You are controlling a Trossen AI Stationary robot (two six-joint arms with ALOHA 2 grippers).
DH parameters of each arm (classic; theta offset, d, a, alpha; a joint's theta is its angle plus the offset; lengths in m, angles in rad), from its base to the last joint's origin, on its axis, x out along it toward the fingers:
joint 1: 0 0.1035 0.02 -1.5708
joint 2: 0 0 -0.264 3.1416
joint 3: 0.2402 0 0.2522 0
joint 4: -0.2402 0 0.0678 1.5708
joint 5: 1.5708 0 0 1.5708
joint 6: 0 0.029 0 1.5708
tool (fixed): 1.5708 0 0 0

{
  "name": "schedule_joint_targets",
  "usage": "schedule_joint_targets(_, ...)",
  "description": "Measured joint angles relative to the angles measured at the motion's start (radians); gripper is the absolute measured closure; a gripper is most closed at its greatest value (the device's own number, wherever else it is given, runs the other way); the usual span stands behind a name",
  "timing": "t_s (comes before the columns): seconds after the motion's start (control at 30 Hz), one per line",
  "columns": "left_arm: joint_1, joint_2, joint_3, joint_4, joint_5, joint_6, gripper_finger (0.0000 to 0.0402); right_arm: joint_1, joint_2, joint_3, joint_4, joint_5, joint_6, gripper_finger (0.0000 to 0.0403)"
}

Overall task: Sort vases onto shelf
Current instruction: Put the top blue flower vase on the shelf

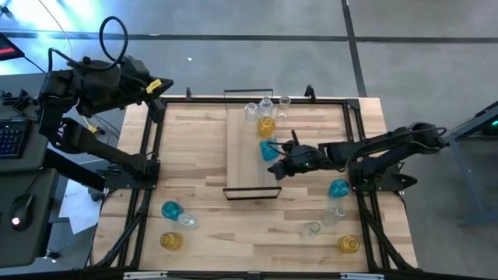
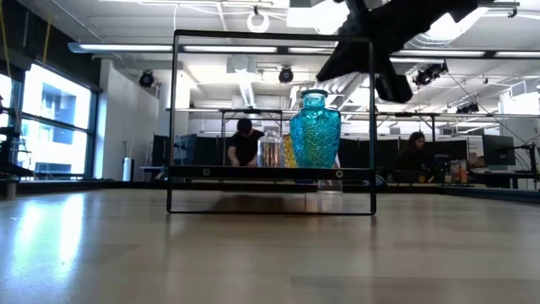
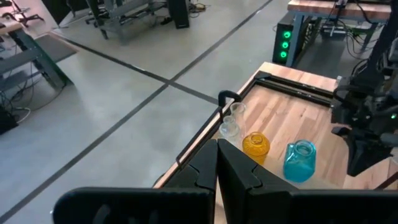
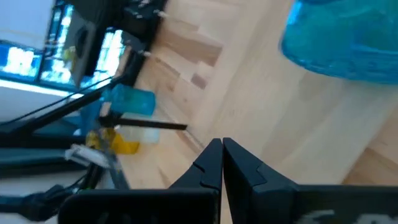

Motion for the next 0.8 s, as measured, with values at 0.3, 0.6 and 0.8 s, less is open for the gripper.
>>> schedule_joint_targets(0.3, 0.0, 0.0, 0.0, 0.0, 0.001, -0.016, 0.0401, 0.0, 0.046, 0.0, -0.005, 0.108, 0.098, 0.0403)
schedule_joint_targets(0.6, 0.0, 0.0, 0.0, 0.0, 0.002, -0.01, 0.0401, -0.001, 0.046, 0.0, -0.064, 0.142, 0.15, 0.0403)
schedule_joint_targets(0.8, 0.0, 0.0, 0.0, 0.0, 0.002, -0.008, 0.0401, -0.013, 0.046, 0.0, -0.113, 0.149, 0.155, 0.0403)
